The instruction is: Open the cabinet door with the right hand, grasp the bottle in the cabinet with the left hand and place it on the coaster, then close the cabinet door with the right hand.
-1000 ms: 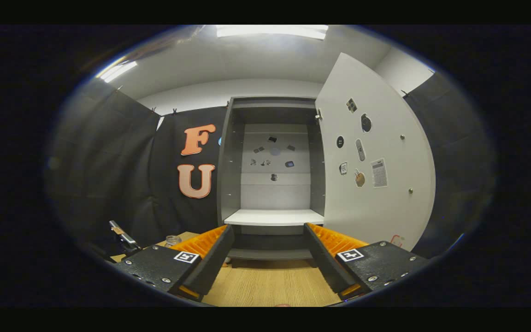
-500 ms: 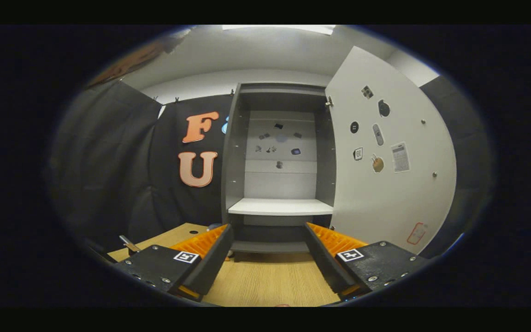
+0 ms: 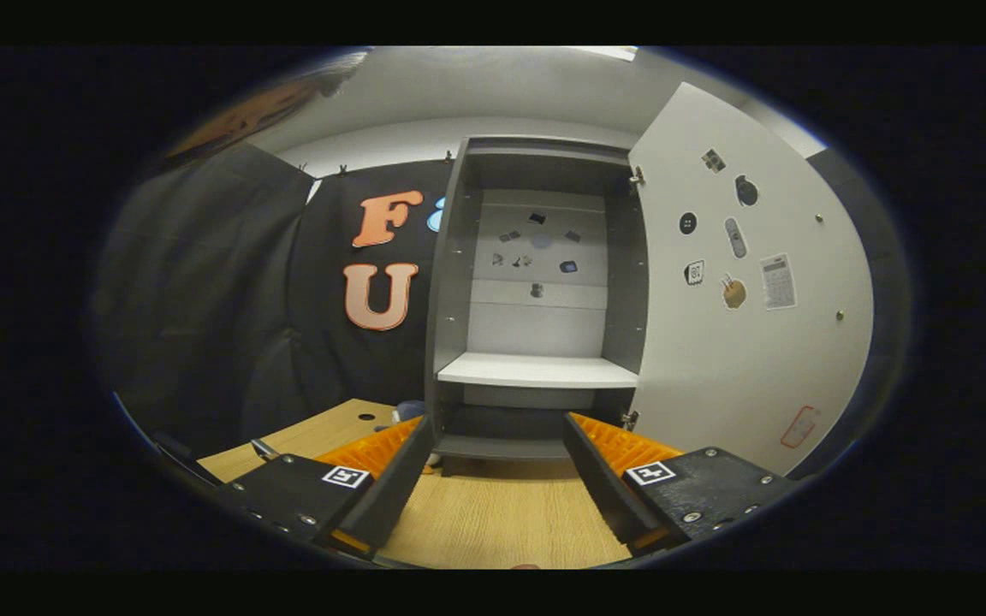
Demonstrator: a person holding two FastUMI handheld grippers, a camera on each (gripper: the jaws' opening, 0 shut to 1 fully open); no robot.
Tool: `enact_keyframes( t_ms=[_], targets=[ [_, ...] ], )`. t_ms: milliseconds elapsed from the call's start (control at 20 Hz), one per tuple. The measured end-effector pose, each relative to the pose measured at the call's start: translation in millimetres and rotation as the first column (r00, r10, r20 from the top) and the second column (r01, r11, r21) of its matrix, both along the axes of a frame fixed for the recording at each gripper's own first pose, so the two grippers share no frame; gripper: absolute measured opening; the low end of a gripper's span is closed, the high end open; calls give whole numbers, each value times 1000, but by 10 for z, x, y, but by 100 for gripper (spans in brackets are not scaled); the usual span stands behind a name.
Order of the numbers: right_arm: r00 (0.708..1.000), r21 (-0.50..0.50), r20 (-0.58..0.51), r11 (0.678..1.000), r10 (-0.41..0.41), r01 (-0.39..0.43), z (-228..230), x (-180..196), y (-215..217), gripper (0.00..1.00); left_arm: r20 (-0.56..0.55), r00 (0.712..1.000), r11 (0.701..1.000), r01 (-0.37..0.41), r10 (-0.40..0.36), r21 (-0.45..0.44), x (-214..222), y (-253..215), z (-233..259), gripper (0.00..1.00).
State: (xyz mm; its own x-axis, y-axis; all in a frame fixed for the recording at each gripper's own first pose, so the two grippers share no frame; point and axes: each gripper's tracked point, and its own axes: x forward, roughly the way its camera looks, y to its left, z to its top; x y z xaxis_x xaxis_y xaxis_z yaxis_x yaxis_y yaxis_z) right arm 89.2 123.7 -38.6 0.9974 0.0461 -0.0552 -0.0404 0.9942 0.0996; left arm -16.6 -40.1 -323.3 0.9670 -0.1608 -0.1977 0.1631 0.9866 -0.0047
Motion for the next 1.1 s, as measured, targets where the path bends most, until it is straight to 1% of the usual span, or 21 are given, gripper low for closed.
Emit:
enact_keyframes(
  t_ms=[150, 400, 450, 650, 700, 950, 1000, 1100],
  targets=[
    [1000, 13, 1, 1000, -1, 1, 2, -17, -15, 93, -17, 1000, 1000, -17, 17, -17, -8, 3, -7, 84],
    [1000, 39, 3, 999, -2, 2, 25, -45, -33, 93, -28, 1000, 1000, -12, 11, -19, -28, -25, 14, 87],
    [1000, 41, 4, 999, -3, 3, 26, -62, -49, 93, -25, 1000, 1000, -13, 12, -21, -26, -31, 35, 88],
    [1000, 45, 15, 999, -9, 8, 83, -98, -88, 93, -5, 1000, 1000, -10, 10, -26, -9, -57, 145, 87],
    [1000, 46, 17, 999, -10, 9, 95, -114, -107, 93, -2, 1000, 1000, -9, 8, -22, -4, -59, 179, 89],
    [1000, 52, 22, 999, -16, 15, 115, -174, -160, 93, 13, 1000, 1000, -11, 11, -13, 54, -48, 291, 90],
    [1000, 54, 21, 998, -17, 15, 106, -190, -175, 93, 19, 1000, 1000, -14, 14, -9, 65, -41, 321, 92],
    [1000, 59, 19, 998, -20, 19, 104, -213, -200, 93, 23, 1000, 1000, -17, 17, -2, 89, -37, 365, 93]
  ],
)
